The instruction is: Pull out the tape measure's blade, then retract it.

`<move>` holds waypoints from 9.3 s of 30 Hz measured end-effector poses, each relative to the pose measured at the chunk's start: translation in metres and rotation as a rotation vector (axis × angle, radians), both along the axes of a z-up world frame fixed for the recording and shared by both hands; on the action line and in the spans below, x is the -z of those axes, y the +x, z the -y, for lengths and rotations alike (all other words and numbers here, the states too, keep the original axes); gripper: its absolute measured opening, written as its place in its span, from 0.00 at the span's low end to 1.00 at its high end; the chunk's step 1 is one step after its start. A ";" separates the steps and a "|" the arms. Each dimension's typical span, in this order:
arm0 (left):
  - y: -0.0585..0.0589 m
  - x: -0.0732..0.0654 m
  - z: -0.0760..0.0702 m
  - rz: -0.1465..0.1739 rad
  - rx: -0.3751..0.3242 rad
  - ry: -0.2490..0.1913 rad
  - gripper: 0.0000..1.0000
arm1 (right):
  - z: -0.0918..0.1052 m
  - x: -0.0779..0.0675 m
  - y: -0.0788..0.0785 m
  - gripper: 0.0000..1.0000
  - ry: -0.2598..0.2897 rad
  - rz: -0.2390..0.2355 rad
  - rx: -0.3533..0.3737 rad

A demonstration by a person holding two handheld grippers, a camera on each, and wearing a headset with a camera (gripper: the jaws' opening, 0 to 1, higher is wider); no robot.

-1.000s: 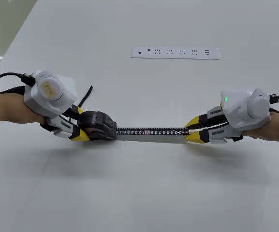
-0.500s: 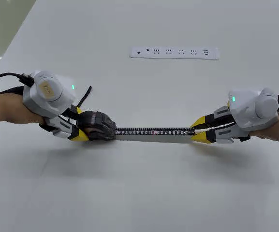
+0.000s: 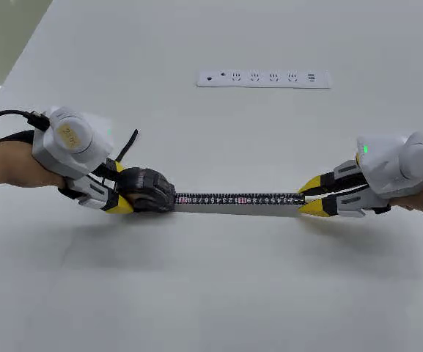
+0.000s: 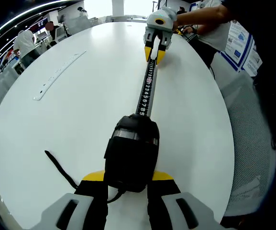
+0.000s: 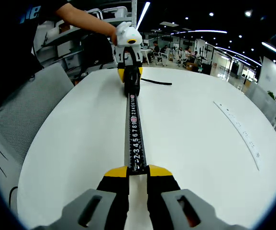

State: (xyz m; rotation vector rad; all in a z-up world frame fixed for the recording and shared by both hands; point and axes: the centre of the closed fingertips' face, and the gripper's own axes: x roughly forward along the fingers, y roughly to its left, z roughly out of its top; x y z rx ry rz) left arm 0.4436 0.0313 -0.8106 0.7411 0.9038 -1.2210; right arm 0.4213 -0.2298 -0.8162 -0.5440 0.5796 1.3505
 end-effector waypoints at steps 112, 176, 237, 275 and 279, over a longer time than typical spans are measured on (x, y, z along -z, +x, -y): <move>0.003 -0.015 0.013 0.052 0.006 -0.098 1.00 | 0.024 -0.004 0.003 1.00 -0.080 -0.018 0.174; -0.080 -0.065 0.013 0.282 -0.593 -0.459 1.00 | 0.022 -0.058 -0.067 0.97 0.108 0.065 0.628; -0.087 -0.072 0.030 0.386 -0.968 -0.463 0.99 | -0.017 -0.062 -0.086 0.93 0.182 0.027 0.854; -0.082 -0.074 0.035 0.433 -1.034 -0.464 0.99 | -0.004 -0.045 -0.087 0.85 0.172 -0.024 0.664; -0.078 -0.071 0.037 0.436 -1.052 -0.465 0.99 | -0.002 -0.042 -0.086 0.84 0.172 -0.025 0.619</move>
